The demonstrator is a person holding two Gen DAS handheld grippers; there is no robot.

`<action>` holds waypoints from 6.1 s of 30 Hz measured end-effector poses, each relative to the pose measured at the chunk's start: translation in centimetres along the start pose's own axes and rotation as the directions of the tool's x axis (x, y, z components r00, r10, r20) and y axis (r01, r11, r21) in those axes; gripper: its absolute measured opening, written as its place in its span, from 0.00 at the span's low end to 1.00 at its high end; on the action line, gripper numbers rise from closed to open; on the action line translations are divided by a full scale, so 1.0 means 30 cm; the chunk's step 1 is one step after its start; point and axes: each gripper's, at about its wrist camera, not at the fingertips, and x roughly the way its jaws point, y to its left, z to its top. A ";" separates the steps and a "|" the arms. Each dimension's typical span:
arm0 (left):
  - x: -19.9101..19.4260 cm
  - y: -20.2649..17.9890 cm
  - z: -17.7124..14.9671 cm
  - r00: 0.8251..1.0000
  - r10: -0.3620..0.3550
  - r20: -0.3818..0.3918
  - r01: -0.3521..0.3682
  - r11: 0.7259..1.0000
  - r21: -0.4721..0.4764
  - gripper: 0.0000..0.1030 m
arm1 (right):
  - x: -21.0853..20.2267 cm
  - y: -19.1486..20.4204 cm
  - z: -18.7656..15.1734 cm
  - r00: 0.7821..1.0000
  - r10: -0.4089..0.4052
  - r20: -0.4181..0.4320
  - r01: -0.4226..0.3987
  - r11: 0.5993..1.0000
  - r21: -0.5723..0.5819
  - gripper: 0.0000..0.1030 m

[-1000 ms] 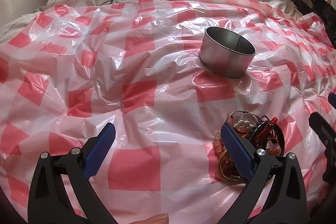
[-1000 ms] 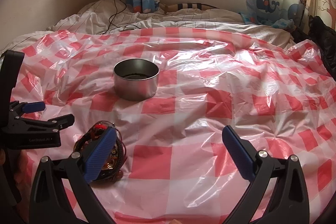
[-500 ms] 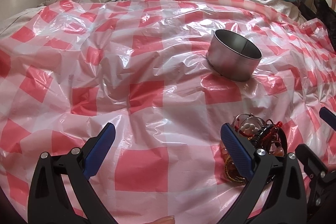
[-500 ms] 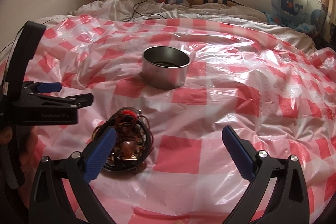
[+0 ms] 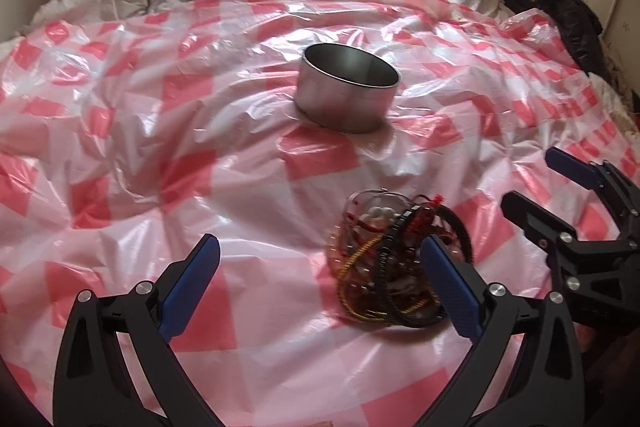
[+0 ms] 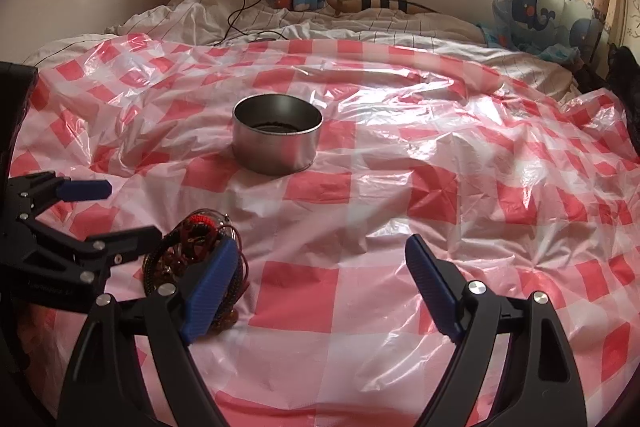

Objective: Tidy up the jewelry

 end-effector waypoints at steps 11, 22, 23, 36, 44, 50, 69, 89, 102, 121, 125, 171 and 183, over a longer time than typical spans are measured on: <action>0.002 -0.056 -0.032 0.994 -0.106 -0.012 0.106 0.992 0.066 0.83 | -0.003 -0.003 0.000 1.000 0.012 -0.005 -0.012 1.000 0.008 0.83; 0.043 -0.039 -0.054 0.978 -0.197 -0.069 0.199 0.980 0.021 0.41 | -0.023 -0.045 0.011 1.000 -0.016 0.024 0.015 0.998 0.060 0.84; 0.046 -0.044 -0.056 0.980 -0.185 -0.070 0.188 0.982 0.028 0.35 | -0.024 -0.044 0.011 1.000 -0.015 0.026 0.014 0.998 0.059 0.84; 0.006 -0.074 -0.048 0.992 -0.123 0.002 0.122 0.983 0.137 0.12 | -0.014 -0.031 0.005 1.000 0.001 0.016 -0.002 0.999 0.046 0.85; 0.008 -0.096 -0.049 0.990 -0.142 0.001 0.139 0.973 0.184 0.13 | -0.016 -0.028 0.004 1.000 0.009 0.017 -0.010 0.999 0.048 0.85; -0.016 -0.070 -0.048 0.982 -0.190 0.021 0.185 0.971 0.155 0.06 | -0.014 -0.023 0.003 1.000 0.017 0.004 -0.018 0.999 0.050 0.85; -0.097 0.148 0.017 0.975 -0.174 0.141 0.184 0.981 -0.066 0.06 | 0.031 0.103 -0.019 0.989 0.143 -0.026 -0.144 0.985 -0.099 0.84; -0.092 0.178 0.015 0.977 -0.151 0.148 0.166 0.982 -0.094 0.03 | 0.090 0.148 0.009 0.980 0.197 -0.030 -0.199 0.965 -0.169 0.43; 0.025 0.253 -0.008 0.997 -0.074 0.005 0.074 0.981 -0.181 0.06 | 0.045 0.094 0.029 0.953 0.304 0.007 -0.303 0.950 -0.070 0.06; -0.061 0.202 0.027 0.991 -0.078 0.104 0.091 0.988 -0.121 0.07 | -0.019 -0.054 0.073 0.898 0.418 0.136 -0.435 0.889 0.140 0.06; -0.067 0.190 0.057 0.988 -0.104 0.113 0.118 0.986 -0.121 0.07 | -0.032 -0.069 0.096 0.883 0.439 0.167 -0.463 0.872 0.160 0.06; 0.020 0.141 0.161 0.991 -0.129 0.026 0.130 0.991 -0.041 0.39 | 0.087 -0.150 0.171 0.958 0.281 0.047 -0.285 0.952 0.113 0.67; -0.012 -0.039 -0.042 0.968 -0.250 0.030 0.244 0.959 0.143 0.52 | 0.094 -0.036 0.008 0.924 0.359 -0.128 -0.361 0.932 0.007 0.44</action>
